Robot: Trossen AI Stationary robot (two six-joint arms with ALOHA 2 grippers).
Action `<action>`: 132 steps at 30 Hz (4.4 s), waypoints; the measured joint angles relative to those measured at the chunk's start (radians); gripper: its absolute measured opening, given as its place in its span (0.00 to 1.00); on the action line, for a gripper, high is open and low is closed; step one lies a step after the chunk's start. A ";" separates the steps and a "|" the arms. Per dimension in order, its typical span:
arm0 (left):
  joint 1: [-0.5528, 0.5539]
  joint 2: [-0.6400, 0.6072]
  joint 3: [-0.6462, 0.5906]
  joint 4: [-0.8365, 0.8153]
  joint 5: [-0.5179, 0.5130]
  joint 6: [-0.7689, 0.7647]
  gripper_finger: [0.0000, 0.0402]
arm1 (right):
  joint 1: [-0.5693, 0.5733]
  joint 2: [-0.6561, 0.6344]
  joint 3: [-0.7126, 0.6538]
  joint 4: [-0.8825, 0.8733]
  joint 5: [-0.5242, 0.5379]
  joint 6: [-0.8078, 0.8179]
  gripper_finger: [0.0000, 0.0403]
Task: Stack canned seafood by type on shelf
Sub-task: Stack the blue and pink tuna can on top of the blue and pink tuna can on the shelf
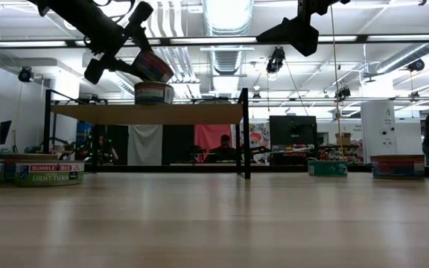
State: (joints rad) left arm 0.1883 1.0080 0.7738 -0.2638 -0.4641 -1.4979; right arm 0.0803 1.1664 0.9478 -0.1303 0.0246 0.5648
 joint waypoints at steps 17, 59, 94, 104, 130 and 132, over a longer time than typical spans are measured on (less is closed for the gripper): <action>0.000 0.000 0.000 -0.008 -0.002 -0.008 0.56 | 0.000 0.000 0.000 0.000 0.001 0.000 0.80; 0.000 0.001 0.000 0.018 -0.018 -0.009 0.70 | 0.000 0.000 0.000 -0.016 0.004 0.004 0.81; 0.003 0.013 0.000 0.080 -0.051 -0.053 0.79 | -0.002 0.000 0.000 -0.019 0.003 0.010 0.84; -0.002 0.089 0.000 0.124 -0.016 -0.083 0.79 | -0.011 0.000 0.000 -0.023 0.003 0.009 0.84; 0.011 0.065 0.000 0.064 -0.008 -0.033 0.79 | -0.011 0.000 0.000 -0.031 0.002 0.009 0.85; 0.013 0.065 0.000 0.064 -0.018 -0.033 0.79 | -0.011 0.000 0.000 -0.031 0.002 0.009 0.85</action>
State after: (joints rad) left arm 0.2012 1.0729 0.7742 -0.1997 -0.4818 -1.5310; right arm 0.0692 1.1667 0.9478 -0.1612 0.0265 0.5735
